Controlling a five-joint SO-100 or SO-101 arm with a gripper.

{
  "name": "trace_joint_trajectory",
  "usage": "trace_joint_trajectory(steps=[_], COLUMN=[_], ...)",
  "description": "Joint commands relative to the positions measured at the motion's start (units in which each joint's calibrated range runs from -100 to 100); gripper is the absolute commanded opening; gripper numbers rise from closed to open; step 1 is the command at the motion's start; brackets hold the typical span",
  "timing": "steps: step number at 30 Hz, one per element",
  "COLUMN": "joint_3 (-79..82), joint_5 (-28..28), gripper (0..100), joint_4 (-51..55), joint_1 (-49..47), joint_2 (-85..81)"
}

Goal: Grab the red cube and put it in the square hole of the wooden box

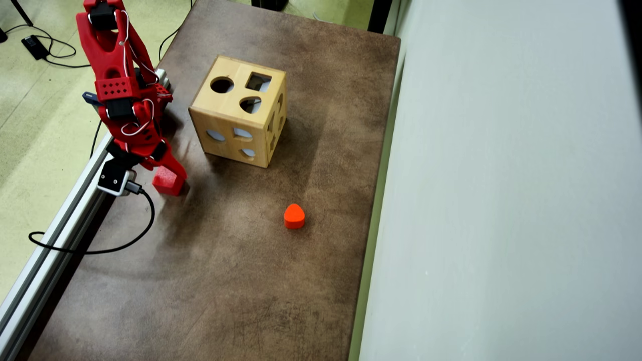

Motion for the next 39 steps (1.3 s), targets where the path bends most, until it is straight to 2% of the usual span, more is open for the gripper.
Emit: trace_joint_trajectory(steps=[1,15,22,39], joint_3=[-1.0,-1.3,-1.3,-1.2], joint_5=[-0.1,0.0,0.4,0.5], gripper=[35,35,35,35], joint_4=[1.2,0.5,-5.8,-6.0], joint_1=[0.5,1.7,1.7,1.6], joint_2=[-0.2,-1.1,-1.2,-2.7])
